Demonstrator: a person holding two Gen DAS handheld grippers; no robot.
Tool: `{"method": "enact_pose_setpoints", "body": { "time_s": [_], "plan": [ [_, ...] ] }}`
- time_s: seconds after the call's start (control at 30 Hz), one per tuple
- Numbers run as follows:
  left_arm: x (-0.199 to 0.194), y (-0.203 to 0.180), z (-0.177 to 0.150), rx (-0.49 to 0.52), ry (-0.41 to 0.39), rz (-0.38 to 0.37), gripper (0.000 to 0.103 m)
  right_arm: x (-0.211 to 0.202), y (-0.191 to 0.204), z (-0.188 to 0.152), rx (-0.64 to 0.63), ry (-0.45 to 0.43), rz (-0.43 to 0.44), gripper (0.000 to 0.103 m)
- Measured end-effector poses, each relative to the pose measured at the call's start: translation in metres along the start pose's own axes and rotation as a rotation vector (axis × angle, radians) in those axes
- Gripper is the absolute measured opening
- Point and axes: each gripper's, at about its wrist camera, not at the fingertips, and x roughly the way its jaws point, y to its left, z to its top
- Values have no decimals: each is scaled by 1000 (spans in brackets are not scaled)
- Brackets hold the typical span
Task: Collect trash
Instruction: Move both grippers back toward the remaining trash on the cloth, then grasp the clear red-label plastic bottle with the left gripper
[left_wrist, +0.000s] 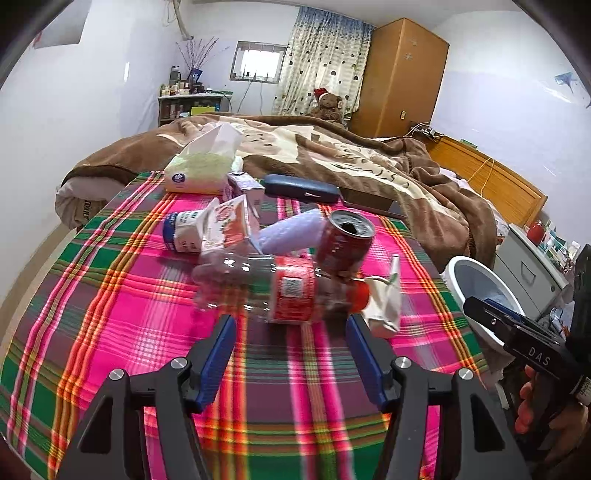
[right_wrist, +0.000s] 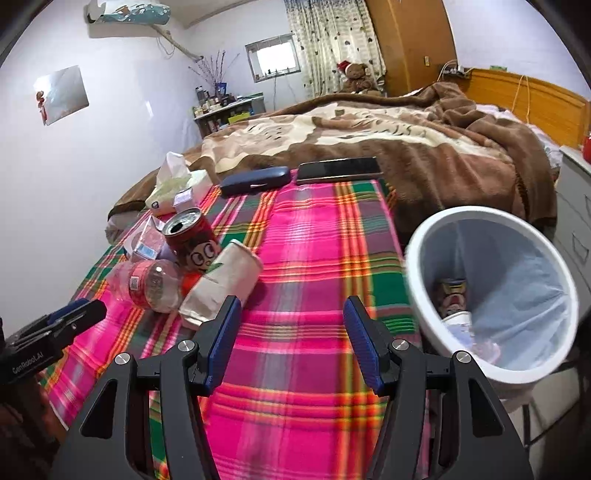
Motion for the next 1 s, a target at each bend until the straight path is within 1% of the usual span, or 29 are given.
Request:
{"method": "enact_pose_setpoints", "body": {
  "time_s": [0.1, 0.23, 0.37, 0.43, 0.47, 0.53, 0.63, 0.8, 0.87, 0.97, 1.0],
  "plan": [
    [3, 8, 5, 17, 2, -7, 62, 8, 8, 3, -7, 10, 4, 59],
    [9, 16, 15, 17, -1, -19, 68, 16, 15, 5, -8, 27, 14, 59],
    [20, 22, 25, 22, 7, -8, 68, 23, 24, 7, -14, 45, 40, 59],
    [26, 24, 31, 38, 8, -20, 68, 29, 28, 7, -15, 64, 50, 59],
    [32, 25, 34, 40, 21, -14, 68, 31, 29, 7, -16, 70, 51, 59],
    [38, 30, 38, 31, 21, -13, 68, 34, 33, 6, -24, 80, 54, 59],
    [48, 40, 42, -1, 40, -50, 68, 40, 38, 4, -42, 106, 64, 59],
    [60, 48, 40, -14, 84, -46, 68, 50, 41, 0, -37, 150, 89, 60],
    [59, 48, 38, -19, 83, -59, 68, 50, 40, 1, -30, 143, 77, 63],
    [59, 48, 34, -24, 92, -80, 68, 49, 34, 2, -11, 144, 67, 63],
    [58, 48, 33, -29, 98, -86, 68, 48, 32, 2, -13, 141, 50, 63]
  ]
}}
